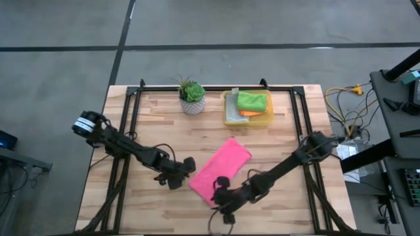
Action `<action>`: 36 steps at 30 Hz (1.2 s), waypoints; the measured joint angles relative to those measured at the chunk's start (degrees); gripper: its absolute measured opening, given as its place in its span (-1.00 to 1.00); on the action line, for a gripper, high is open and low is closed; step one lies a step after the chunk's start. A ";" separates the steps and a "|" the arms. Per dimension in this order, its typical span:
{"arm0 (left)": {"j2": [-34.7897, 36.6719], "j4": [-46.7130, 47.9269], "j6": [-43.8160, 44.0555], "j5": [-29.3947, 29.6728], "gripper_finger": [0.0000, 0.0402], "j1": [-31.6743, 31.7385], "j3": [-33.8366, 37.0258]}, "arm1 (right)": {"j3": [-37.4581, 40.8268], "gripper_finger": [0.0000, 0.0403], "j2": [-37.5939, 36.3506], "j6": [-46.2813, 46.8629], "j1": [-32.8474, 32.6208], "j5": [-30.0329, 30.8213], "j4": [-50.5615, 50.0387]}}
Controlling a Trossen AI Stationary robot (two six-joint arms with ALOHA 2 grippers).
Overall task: Fold microfiber towels
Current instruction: Fold the pink microfiber cloth
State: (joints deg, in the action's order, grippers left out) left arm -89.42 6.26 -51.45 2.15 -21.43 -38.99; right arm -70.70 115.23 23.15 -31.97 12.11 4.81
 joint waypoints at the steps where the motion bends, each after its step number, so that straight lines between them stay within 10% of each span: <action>1: -0.74 -0.54 -1.10 0.36 -0.44 0.00 -0.10 | -2.17 -0.15 1.61 -1.57 -0.01 -0.04 -2.14; 13: -1.45 -7.44 -10.41 1.35 -0.28 0.11 0.19 | -17.86 0.13 12.25 -6.66 -0.06 3.87 -25.28; 36: -12.35 -16.30 -10.48 0.18 -0.37 0.11 0.12 | -16.26 -0.05 11.25 0.76 3.25 5.21 -28.01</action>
State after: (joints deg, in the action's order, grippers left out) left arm -101.76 -10.04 -61.92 2.34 -21.32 -38.87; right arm -86.96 126.47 23.91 -28.72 17.32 -23.19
